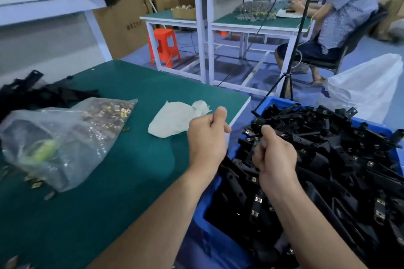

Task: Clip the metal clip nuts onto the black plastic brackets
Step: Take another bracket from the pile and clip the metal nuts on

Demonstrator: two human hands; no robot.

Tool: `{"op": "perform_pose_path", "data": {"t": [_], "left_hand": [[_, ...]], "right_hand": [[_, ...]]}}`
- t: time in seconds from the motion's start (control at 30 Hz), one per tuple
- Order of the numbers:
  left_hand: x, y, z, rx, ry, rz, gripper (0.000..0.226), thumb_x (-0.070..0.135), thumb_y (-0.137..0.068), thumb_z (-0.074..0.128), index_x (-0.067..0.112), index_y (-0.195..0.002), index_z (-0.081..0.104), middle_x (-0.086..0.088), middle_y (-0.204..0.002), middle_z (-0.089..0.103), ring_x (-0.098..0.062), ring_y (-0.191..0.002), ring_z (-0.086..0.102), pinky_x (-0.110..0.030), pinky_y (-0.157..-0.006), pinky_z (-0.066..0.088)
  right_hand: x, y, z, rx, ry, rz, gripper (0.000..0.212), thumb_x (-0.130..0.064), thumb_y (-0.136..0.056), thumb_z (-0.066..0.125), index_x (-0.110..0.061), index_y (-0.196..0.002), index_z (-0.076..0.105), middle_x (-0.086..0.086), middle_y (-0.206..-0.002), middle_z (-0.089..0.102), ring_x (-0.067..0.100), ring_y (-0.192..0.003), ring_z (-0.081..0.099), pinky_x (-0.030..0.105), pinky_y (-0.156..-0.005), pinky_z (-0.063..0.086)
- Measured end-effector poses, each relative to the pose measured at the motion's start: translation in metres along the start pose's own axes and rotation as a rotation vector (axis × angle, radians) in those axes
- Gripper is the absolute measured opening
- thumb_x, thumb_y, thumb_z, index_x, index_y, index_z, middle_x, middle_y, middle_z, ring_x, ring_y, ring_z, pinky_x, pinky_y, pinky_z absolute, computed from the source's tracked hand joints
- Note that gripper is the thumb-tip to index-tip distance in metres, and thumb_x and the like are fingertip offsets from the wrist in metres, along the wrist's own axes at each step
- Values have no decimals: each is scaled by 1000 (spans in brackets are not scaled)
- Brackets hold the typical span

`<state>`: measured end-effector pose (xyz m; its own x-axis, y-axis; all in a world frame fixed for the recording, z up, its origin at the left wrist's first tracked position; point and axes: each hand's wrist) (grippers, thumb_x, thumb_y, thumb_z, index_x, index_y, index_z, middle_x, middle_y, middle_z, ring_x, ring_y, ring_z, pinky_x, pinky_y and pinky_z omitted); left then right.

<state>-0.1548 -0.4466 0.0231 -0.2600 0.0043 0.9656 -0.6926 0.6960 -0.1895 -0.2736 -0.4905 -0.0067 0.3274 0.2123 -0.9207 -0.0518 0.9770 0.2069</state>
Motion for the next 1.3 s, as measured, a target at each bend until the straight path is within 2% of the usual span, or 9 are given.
{"op": "perform_pose_path", "data": {"t": [0.17,0.27,0.37,0.47,0.6,0.73,0.87,1.13,1.3], "left_hand": [[11,0,-82,179,-230,78,44,53,-86,52,20,-60,63,8,-54,56,-16,-64,54,-37,-68,44],[10,0,-145,171,-354,249,41,32,-94,48,27,-54,55,11,-71,65,-21,-92,61,-39,-91,44],[-3,3,-221,281,-607,362,33,15,-100,47,18,-86,77,2,-110,75,-19,-114,58,-31,-107,36],[-23,22,-302,470,-755,304,26,18,-98,54,21,-95,80,0,-124,71,-15,-125,51,-33,-111,33],[-51,73,-399,537,-879,38,15,25,-96,66,34,-103,76,13,-137,61,-5,-135,38,-30,-118,27],[-84,118,-454,361,-1012,-290,53,55,-96,56,39,-146,50,10,-166,28,-10,-155,12,-31,-124,11],[-120,128,-453,206,-1106,-401,75,67,-99,30,33,-163,10,9,-172,-6,-12,-157,-11,-35,-128,1],[-147,55,-465,264,-1140,-353,70,59,-106,22,27,-165,3,2,-173,0,-19,-159,-3,-37,-128,1],[-129,27,-473,471,-917,-196,49,30,-109,42,21,-157,38,3,-165,31,-16,-156,18,-31,-126,18]], "right_hand": [[-9,49,89,-346,51,-131,45,-25,-85,64,-22,-46,44,3,-48,40,19,-43,35,31,-43,21],[-4,86,150,-611,103,-167,45,-15,-85,63,-21,-43,50,0,-48,48,19,-45,41,26,-42,29],[13,127,203,-831,254,-183,37,-10,-86,62,-17,-50,59,10,-56,59,19,-49,51,26,-51,42],[37,162,233,-1236,674,-261,16,-9,-90,59,-17,-83,72,4,-87,74,18,-76,66,39,-75,51],[68,195,230,-1760,1135,-283,62,-40,-93,65,-45,-151,42,-18,-157,43,2,-137,47,18,-102,39],[120,232,220,-1713,1376,-678,87,-67,-95,51,-49,-160,-3,-15,-170,-9,11,-157,-11,33,-125,-1],[170,240,262,-1446,1430,-1044,73,-61,-105,22,-30,-162,-12,2,-170,-20,22,-155,-24,38,-123,-16],[223,226,380,-1227,1394,-956,62,-48,-107,28,-14,-159,27,15,-168,17,32,-155,9,46,-127,10],[216,234,410,-1372,999,-933,22,-18,-105,44,-13,-112,65,6,-116,66,29,-114,58,32,-90,37]]}}
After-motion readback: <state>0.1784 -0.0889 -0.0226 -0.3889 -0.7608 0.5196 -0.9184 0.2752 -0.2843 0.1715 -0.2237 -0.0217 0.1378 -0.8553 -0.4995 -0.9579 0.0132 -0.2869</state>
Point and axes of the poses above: each hand's wrist, its own y-axis away from the middle knuckle, its own z-axis out of the palm, x = y × z
